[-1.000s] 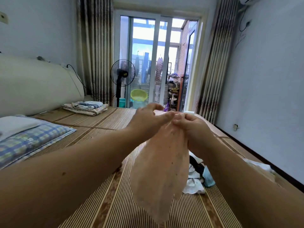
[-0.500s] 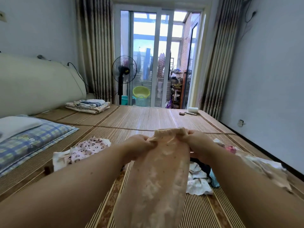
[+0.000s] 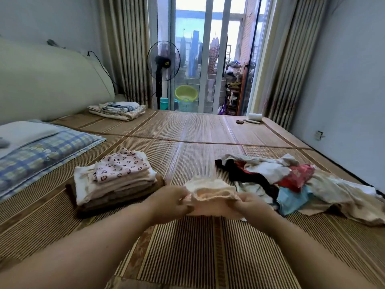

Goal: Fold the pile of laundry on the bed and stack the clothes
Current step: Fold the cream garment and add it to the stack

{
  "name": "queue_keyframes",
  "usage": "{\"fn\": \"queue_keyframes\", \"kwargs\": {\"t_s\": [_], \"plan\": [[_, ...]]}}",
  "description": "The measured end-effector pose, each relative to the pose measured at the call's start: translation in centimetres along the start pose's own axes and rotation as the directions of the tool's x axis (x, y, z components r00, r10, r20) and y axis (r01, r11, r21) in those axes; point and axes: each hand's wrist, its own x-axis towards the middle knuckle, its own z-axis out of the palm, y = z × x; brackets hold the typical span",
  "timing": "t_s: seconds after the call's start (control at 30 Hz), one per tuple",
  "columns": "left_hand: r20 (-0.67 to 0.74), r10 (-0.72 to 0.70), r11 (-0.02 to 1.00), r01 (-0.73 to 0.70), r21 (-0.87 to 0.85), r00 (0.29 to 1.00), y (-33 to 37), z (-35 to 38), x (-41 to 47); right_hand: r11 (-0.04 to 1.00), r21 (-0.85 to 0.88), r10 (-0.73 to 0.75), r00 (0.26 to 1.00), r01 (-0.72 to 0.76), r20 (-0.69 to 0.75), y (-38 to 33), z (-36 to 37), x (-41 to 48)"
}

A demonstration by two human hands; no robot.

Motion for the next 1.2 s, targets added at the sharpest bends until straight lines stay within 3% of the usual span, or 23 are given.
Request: {"fn": "queue_keyframes", "kwargs": {"t_s": [0.1,0.17,0.27,0.33,0.4,0.53,0.63,0.73,0.83,0.9,1.03,1.13,1.2], "plan": [[0.278,0.035,0.990,-0.072,0.124,0.960,-2.1,5.4,-2.5,0.982,0.083,0.155,0.978,-0.167,0.142,4.3,2.8,-1.2],[0.360,0.048,0.996,-0.074,0.059,0.932,-3.1,7.7,-3.8,0.971,0.120,0.187,0.967,-0.209,0.175,5.9,4.0,-1.4],[0.326,-0.062,0.961,0.145,-0.235,0.943,-3.5,8.3,-4.5,0.957,0.151,0.217,0.956,-0.248,0.199,5.9,4.2,-1.1],[0.276,-0.157,0.858,0.269,-0.438,0.948,-3.3,8.0,-4.1,0.946,0.170,0.237,0.946,-0.277,0.221,5.9,4.4,-0.2],[0.217,-0.256,0.781,0.334,-0.528,0.942,-2.8,7.5,-3.0,0.940,0.201,0.244,0.955,-0.275,0.165,5.7,4.7,0.8],[0.004,-0.456,0.809,0.416,-0.416,0.890,-2.9,7.3,0.9,0.910,0.267,0.369,0.914,-0.318,-0.166,6.6,5.4,3.8],[-0.013,-0.555,0.810,0.537,-0.235,0.832,-3.5,8.3,3.2,0.914,0.013,0.384,0.854,-0.405,-0.350,7.8,5.6,5.2],[0.065,-0.655,0.751,0.658,-0.052,0.753,-4.2,9.9,3.9,0.908,-0.199,0.279,0.887,-0.368,-0.368,9.0,6.1,4.9],[0.124,-0.708,0.676,0.718,-0.166,0.695,-4.7,10.7,4.2,0.939,-0.157,0.267,0.936,-0.307,-0.231,9.3,6.1,4.9],[0.178,-0.685,0.666,0.706,-0.241,0.707,-4.8,10.4,4.0,0.932,-0.110,0.332,0.935,-0.346,-0.122,9.0,6.1,5.0],[0.309,-0.448,0.723,0.543,-0.427,0.839,-3.9,8.2,2.4,0.903,0.035,0.429,0.903,-0.428,-0.025,8.6,6.2,4.9],[0.441,-0.320,0.633,0.535,-0.559,0.839,-3.6,7.4,0.6,0.823,0.255,0.499,0.860,-0.508,0.105,8.4,6.4,4.1],[0.458,-0.278,0.603,0.524,-0.601,0.845,-3.7,7.3,-0.2,0.796,0.315,0.487,0.856,-0.517,0.175,8.0,6.6,3.4]]}}
